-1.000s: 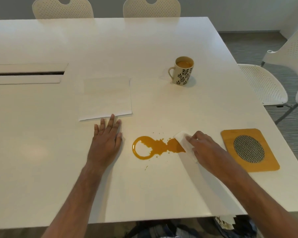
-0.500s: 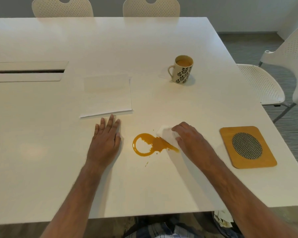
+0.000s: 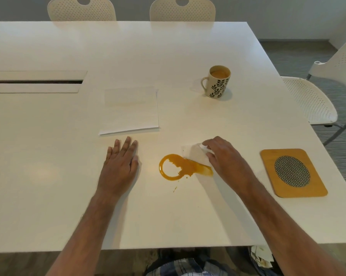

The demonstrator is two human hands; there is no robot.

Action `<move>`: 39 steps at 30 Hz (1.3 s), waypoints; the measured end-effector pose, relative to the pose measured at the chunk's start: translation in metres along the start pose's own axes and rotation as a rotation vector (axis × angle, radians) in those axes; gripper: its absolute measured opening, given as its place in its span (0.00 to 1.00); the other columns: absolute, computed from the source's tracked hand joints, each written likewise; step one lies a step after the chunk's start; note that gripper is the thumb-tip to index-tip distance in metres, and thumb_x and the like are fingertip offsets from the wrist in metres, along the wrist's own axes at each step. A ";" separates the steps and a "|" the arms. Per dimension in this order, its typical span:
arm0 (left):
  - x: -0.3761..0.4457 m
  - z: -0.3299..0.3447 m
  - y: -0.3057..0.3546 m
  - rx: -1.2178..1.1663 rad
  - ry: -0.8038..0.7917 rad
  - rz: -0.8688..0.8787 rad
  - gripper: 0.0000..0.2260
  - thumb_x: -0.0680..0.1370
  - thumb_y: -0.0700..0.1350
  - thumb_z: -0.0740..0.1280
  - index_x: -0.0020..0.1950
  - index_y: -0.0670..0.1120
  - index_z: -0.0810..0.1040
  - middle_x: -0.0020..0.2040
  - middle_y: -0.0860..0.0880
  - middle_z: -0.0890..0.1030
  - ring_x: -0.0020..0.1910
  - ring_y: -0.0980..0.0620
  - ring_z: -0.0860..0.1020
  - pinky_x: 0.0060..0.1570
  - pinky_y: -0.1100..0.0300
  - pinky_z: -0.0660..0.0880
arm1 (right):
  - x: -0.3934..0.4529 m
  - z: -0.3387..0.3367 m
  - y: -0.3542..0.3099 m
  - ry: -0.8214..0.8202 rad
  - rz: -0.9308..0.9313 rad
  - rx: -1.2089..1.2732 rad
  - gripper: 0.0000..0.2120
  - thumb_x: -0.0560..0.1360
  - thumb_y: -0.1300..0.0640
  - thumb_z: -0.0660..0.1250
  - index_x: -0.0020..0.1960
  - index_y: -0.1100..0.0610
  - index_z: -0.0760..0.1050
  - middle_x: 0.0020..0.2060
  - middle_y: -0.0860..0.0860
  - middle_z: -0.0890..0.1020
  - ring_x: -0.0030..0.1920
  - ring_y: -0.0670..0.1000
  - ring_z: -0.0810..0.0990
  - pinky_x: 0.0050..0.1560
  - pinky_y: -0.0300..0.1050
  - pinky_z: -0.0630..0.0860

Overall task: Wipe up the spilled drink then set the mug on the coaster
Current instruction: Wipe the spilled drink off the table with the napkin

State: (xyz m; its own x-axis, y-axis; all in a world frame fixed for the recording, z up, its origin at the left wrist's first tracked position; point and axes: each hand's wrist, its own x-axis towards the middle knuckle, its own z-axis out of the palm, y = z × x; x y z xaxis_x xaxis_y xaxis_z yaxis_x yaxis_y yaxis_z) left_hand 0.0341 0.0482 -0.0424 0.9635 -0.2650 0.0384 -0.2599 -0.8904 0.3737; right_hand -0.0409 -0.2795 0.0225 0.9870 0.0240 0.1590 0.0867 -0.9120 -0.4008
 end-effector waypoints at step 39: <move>0.000 -0.005 0.002 0.048 -0.007 0.006 0.27 0.84 0.54 0.50 0.84 0.53 0.62 0.85 0.54 0.57 0.85 0.48 0.53 0.83 0.49 0.49 | 0.021 0.031 -0.035 -0.202 -0.271 0.021 0.12 0.79 0.63 0.71 0.60 0.55 0.85 0.51 0.50 0.83 0.51 0.54 0.81 0.50 0.48 0.80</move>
State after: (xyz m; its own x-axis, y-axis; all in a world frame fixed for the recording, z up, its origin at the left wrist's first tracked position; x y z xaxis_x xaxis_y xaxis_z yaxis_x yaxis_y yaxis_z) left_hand 0.0337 0.0484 -0.0371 0.9616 -0.2724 0.0341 -0.2682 -0.9055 0.3287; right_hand -0.0191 -0.2347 0.0120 0.9343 0.3471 0.0810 0.3503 -0.8527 -0.3874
